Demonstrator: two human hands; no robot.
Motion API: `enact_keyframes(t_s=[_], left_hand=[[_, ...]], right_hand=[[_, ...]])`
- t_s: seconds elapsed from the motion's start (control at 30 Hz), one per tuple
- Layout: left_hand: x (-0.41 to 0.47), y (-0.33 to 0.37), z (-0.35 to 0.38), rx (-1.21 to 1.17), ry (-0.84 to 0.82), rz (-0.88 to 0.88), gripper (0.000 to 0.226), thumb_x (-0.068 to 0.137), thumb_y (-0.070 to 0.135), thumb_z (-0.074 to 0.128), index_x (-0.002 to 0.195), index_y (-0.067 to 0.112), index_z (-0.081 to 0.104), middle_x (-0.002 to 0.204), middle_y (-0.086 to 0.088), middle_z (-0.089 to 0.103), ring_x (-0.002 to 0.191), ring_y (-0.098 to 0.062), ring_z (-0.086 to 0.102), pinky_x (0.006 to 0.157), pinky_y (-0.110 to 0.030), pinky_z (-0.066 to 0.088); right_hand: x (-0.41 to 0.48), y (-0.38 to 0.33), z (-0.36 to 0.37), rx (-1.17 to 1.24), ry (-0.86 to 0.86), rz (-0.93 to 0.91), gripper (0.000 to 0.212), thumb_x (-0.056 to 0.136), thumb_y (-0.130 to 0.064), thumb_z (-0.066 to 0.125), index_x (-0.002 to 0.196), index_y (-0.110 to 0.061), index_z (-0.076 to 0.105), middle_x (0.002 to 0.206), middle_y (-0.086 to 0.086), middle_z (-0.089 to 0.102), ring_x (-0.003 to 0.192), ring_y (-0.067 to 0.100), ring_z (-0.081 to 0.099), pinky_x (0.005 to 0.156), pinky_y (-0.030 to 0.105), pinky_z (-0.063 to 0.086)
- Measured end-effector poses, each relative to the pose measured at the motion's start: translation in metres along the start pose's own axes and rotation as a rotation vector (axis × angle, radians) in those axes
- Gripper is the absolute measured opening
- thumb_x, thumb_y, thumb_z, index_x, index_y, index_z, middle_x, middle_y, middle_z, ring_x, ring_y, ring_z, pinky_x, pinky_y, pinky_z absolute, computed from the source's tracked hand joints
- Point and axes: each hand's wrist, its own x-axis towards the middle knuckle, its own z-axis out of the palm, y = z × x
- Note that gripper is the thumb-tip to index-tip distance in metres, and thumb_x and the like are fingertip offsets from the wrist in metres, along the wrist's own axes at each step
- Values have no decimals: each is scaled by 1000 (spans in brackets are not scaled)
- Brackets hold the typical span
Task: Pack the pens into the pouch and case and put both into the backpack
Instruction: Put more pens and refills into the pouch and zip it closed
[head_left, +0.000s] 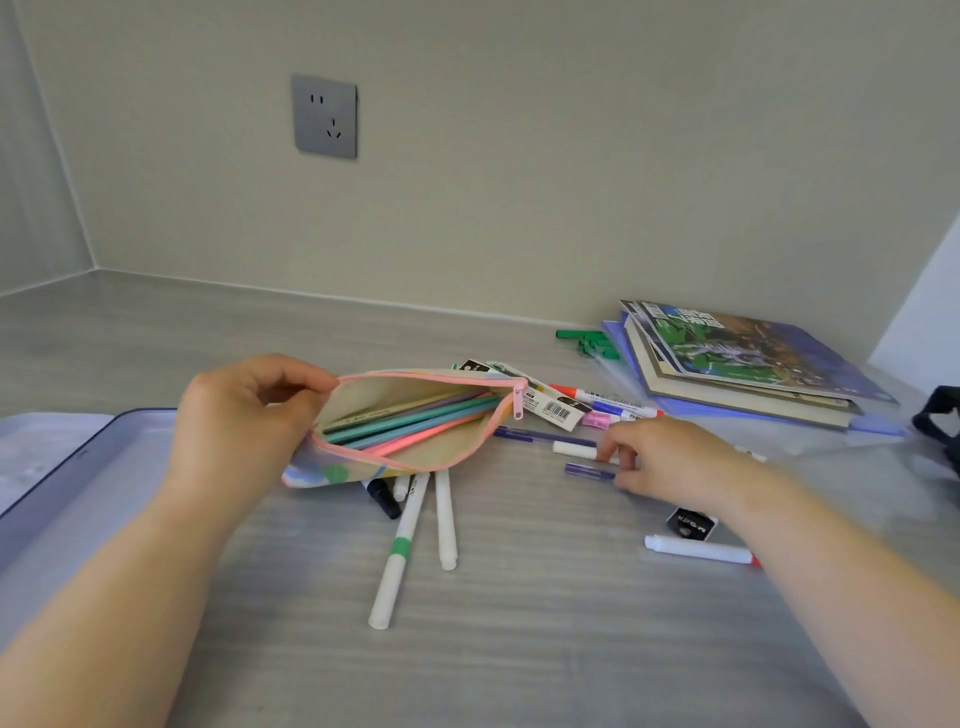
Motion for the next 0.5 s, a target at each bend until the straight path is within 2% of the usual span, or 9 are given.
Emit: enact_keyframes(t_s=[0.07,0.17,0.27,0.33,0.43,0.5], left_hand=[[-1,0,0,-15,-13,-10,40,78,-1,57,57,34,59,42,29,59,37,3,51,39,-2,36],[-1,-1,1,-49,-27,-28,39,78,-1,57,58,32,60,40,25,59,35,0,50,38,-3,37],[-1,0,-1,-54,-20,-21,39,78,-1,57,57,31,60,39,25,58,34,1,49,38,-2,36],[1,0,-1,-46,-15,-18,39,78,-1,57,57,32,59,39,26,58,34,2,49,38,-2,35],[1,1,-1,-33,-20,-15,40,78,-1,57,57,33,59,39,28,58,35,3,50,38,-2,35],[1,2,-2,-31,-20,-18,40,78,-1,56,57,33,59,39,29,57,36,3,50,39,-2,36]], right_hand=[[1,0,3,-19,17,13,23,84,-19,54,106,-22,59,105,-1,61,93,18,54,67,21,39],[3,0,4,-99,-8,-23,16,81,-16,54,94,-23,59,87,-6,53,81,16,47,53,18,31],[1,1,-5,7,37,-38,12,77,-16,57,79,-27,52,71,-13,48,75,14,46,52,20,32],[2,2,-13,106,139,-42,10,76,-16,59,80,-25,57,65,-15,47,72,16,47,53,24,33],[14,-2,-19,62,253,-65,14,80,-19,59,93,-18,64,80,-3,58,76,18,47,62,26,34],[26,-9,-15,-2,242,-77,16,84,-18,54,97,-17,64,97,4,65,83,19,51,65,27,35]])
